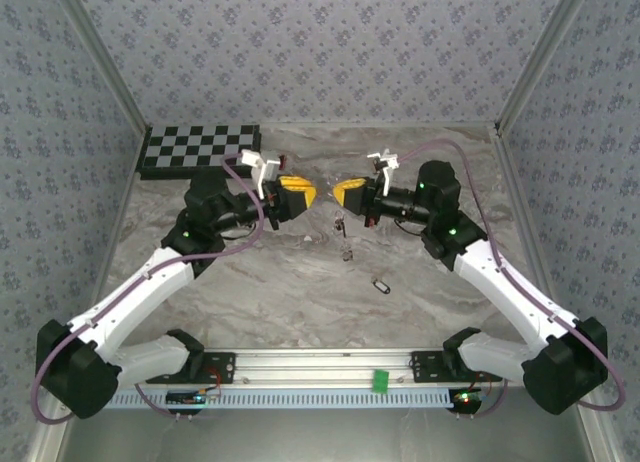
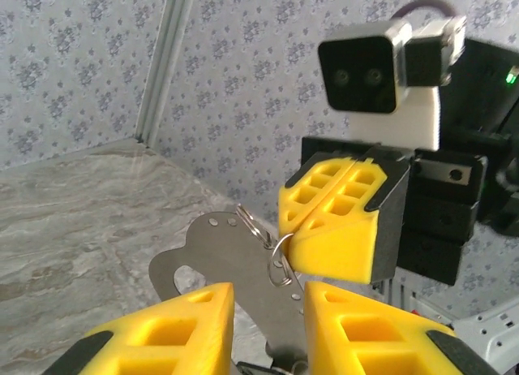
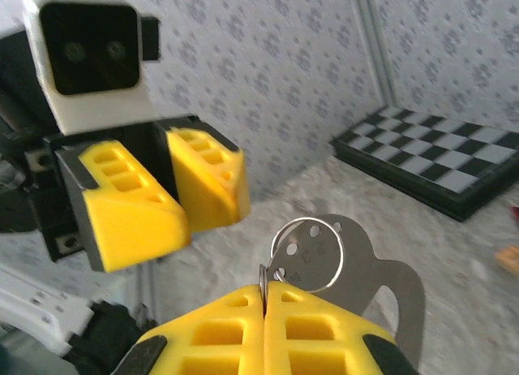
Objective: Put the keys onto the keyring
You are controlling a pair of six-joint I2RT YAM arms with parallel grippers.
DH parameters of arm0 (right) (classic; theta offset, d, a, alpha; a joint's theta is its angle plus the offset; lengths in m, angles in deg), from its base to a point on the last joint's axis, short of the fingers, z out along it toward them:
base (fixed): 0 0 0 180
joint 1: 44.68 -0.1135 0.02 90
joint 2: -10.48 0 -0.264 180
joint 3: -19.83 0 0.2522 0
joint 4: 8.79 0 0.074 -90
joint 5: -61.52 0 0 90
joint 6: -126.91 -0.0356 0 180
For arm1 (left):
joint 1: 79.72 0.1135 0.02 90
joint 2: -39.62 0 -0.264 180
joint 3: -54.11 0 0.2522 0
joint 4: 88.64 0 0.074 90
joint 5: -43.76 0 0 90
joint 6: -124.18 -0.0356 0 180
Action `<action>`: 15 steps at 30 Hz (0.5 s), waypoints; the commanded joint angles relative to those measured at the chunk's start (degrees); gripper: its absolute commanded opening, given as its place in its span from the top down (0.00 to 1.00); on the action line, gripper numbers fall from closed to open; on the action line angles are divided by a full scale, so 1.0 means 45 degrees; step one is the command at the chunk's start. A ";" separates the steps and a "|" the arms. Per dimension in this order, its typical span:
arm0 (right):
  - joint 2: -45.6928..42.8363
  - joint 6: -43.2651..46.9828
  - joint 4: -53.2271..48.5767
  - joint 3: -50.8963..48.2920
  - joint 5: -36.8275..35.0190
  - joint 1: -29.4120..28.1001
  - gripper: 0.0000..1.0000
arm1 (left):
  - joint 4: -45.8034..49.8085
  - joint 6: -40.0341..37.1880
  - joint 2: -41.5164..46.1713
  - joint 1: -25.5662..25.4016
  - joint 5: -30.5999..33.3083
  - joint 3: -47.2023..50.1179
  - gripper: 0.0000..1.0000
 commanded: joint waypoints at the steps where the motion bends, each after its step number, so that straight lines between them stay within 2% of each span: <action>1: 0.0317 0.2886 -0.3865 0.1327 -0.1740 -0.0667 1.00 | 0.0212 -0.0783 0.0464 0.0092 -0.0226 0.0256 0.71; 8: 0.1125 0.5247 -0.6603 0.3344 -0.5917 -0.2424 1.00 | 0.0155 -0.1200 0.0661 0.0103 -0.0157 0.0820 0.71; 11: 0.1326 0.6069 -0.7296 0.3930 -0.7265 -0.2864 1.00 | 0.0122 -0.1413 0.0834 0.0105 -0.0083 0.1060 0.71; 15: 0.1789 0.7016 -0.8495 0.4825 -0.8124 -0.3258 1.00 | 0.0167 -0.1674 0.1012 0.0109 -0.0088 0.1258 0.71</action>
